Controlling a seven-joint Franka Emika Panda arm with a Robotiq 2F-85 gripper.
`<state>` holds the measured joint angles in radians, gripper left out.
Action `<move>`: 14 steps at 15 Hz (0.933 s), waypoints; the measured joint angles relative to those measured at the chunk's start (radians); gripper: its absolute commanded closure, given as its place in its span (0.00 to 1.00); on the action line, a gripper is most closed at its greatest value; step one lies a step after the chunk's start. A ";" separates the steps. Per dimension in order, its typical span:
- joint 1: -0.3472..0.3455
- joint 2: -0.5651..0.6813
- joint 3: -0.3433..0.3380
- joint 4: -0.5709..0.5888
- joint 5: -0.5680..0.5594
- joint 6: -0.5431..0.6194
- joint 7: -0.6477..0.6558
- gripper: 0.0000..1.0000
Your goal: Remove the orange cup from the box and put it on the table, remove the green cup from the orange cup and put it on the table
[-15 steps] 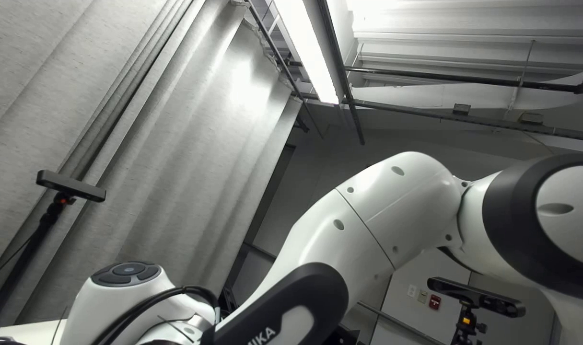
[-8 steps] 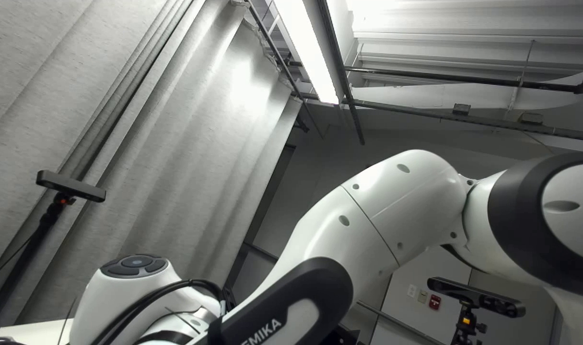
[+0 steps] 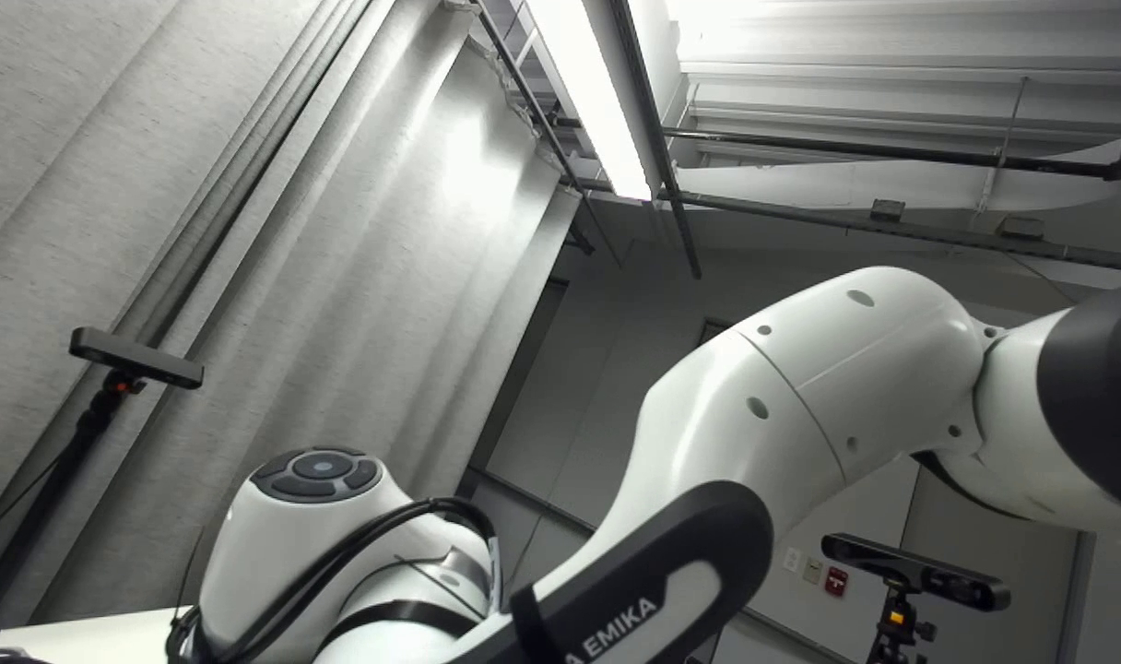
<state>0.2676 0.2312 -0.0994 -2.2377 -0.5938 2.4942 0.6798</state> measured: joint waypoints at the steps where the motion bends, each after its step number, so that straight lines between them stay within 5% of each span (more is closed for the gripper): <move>1: -0.002 -0.022 0.000 -0.018 -0.031 0.000 0.033 0.00; 14: -0.127 -0.278 0.058 -0.240 -0.227 0.008 0.278 0.00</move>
<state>0.1408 -0.0467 -0.0411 -2.4777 -0.8206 2.5025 0.9583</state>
